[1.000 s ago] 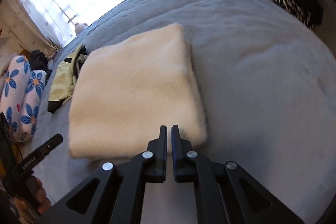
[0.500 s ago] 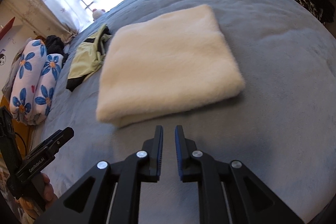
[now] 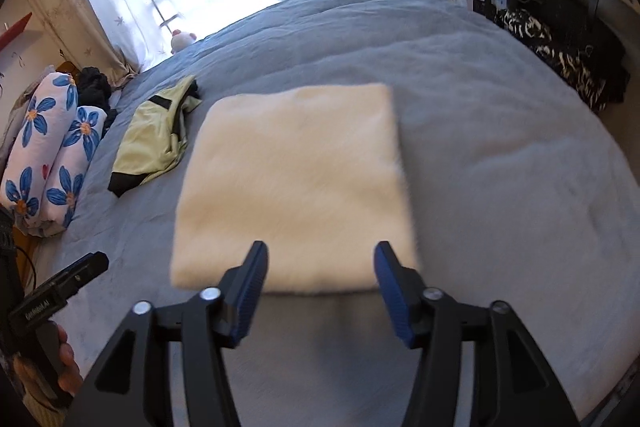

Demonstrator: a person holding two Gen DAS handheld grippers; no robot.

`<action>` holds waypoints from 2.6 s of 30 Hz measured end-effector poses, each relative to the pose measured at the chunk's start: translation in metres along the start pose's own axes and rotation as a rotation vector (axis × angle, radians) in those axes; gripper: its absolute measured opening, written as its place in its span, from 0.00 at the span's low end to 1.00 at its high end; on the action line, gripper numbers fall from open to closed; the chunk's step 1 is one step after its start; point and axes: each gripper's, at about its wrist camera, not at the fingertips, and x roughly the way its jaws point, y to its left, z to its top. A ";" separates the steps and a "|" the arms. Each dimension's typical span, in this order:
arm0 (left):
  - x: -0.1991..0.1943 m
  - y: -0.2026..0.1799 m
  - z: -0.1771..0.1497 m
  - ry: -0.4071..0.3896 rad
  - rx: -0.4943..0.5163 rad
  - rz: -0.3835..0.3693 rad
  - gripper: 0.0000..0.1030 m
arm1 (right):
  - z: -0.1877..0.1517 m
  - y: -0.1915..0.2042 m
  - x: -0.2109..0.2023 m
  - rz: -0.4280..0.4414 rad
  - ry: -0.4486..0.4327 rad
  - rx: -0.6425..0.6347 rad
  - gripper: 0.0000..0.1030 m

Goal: Fold large clothes
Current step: 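Lower both grippers to the end of the cream bundle and grasp it, then lift the bundle end with both grippers and fold it over onto itself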

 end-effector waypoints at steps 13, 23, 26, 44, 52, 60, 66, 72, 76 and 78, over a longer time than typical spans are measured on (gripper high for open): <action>0.100 0.025 0.029 0.091 -0.210 -0.211 0.82 | 0.032 -0.072 0.072 0.091 0.183 0.099 0.81; 0.154 0.024 0.031 0.206 -0.253 -0.299 0.82 | 0.039 -0.091 0.121 0.203 0.267 0.147 0.82; 0.167 0.017 0.032 0.218 -0.247 -0.303 0.86 | 0.042 -0.092 0.135 0.240 0.295 0.150 0.82; 0.227 -0.008 0.044 0.313 -0.199 -0.393 0.99 | 0.049 -0.076 0.203 0.509 0.391 0.146 1.00; 0.232 -0.029 0.051 0.333 -0.147 -0.321 0.99 | 0.052 -0.071 0.204 0.457 0.374 0.133 1.00; 0.200 -0.061 0.056 0.232 0.039 -0.127 0.68 | 0.061 -0.051 0.180 0.392 0.371 0.044 0.77; 0.149 -0.081 0.058 0.132 0.149 -0.053 0.62 | 0.062 -0.009 0.132 0.379 0.309 -0.008 0.66; 0.080 -0.049 0.059 0.074 0.146 -0.042 0.62 | 0.057 0.041 0.093 0.430 0.262 -0.019 0.58; 0.022 -0.001 0.067 0.023 0.114 -0.016 0.62 | 0.064 0.094 0.075 0.481 0.226 -0.061 0.57; -0.001 0.022 0.079 -0.003 0.105 0.002 0.62 | 0.071 0.125 0.070 0.501 0.210 -0.098 0.57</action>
